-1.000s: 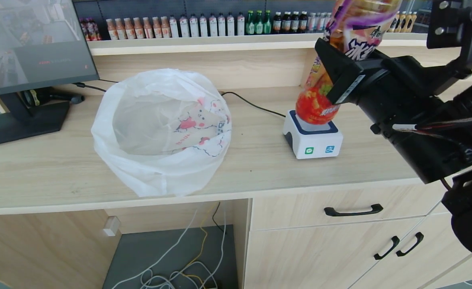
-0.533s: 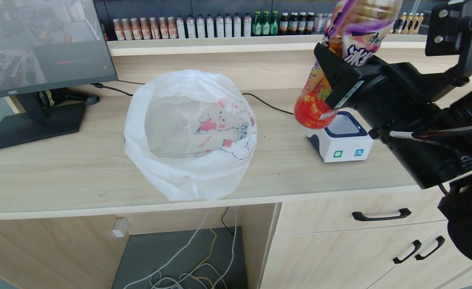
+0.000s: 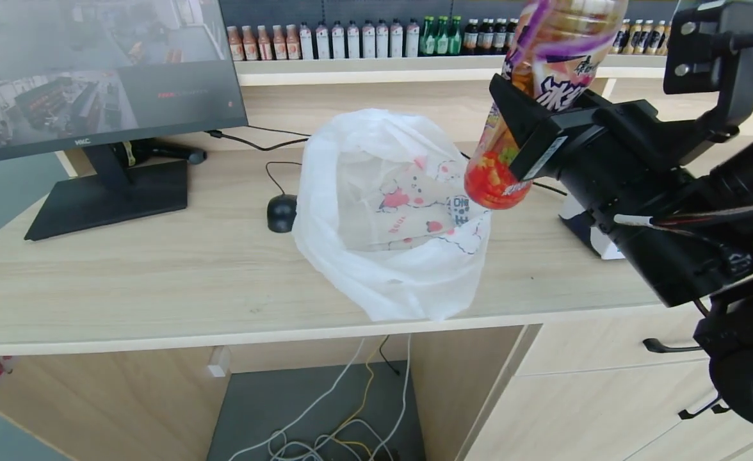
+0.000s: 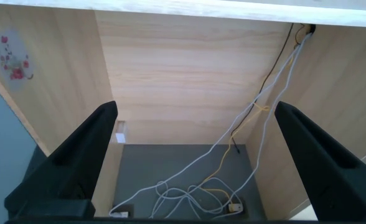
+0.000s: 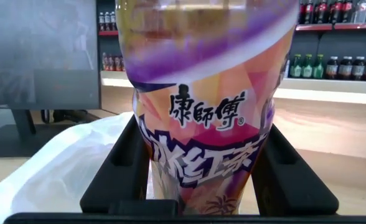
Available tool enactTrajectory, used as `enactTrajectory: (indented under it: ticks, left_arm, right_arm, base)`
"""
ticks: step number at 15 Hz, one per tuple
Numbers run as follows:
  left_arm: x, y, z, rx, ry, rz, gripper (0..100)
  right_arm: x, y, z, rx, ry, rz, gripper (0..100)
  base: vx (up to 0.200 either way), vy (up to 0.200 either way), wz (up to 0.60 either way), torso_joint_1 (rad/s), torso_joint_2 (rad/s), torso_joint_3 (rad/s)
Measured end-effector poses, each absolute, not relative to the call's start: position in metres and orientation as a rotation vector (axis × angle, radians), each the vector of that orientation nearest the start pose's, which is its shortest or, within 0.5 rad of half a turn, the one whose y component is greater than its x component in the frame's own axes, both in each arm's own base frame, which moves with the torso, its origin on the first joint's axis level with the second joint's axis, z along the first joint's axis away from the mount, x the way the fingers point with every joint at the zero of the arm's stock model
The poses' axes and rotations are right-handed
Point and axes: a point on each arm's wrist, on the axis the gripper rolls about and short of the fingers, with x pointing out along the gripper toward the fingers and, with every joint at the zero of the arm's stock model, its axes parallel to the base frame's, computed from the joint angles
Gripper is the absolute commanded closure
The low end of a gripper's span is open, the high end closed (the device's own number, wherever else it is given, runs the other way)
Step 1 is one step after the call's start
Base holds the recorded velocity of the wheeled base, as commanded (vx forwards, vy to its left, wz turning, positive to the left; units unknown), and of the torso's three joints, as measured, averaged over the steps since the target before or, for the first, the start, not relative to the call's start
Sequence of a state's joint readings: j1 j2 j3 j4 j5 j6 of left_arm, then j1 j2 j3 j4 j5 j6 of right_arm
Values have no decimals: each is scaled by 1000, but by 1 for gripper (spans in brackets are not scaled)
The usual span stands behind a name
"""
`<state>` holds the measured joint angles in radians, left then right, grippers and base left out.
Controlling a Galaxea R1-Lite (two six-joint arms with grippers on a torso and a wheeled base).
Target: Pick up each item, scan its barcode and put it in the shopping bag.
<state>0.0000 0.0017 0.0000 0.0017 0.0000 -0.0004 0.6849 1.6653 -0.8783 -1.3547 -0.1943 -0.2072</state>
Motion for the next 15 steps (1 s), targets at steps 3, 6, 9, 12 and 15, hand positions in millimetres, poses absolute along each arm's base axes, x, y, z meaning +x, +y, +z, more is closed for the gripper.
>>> enactTrajectory:
  ticks: [3,6,9,12,15]
  left_arm:
    - [-23,0,75,0,4,0,0]
    - [-23,0,75,0,4,0,0]
    - [-23,0,75,0,3,1,0]
    - [-23,0,75,0,3,0,0]
    - [-23,0,75,0,3,0,0]
  right_arm:
    - [221,194,279,50,-566,467,100]
    - [221,200,276,50,-557,487,100]
    - [223,207,274,54,-552,498,100]
    - [231,213,269,51,-538,497,100]
    - [241,220,257,48,-502,501,100]
  base:
    - [0,133,0,5,0,2]
    - [0,0,0,0,0,0]
    - [0,0,0,0,0,0]
    - [0,0,0,0,0,0]
    - [0,0,0,0,0,0]
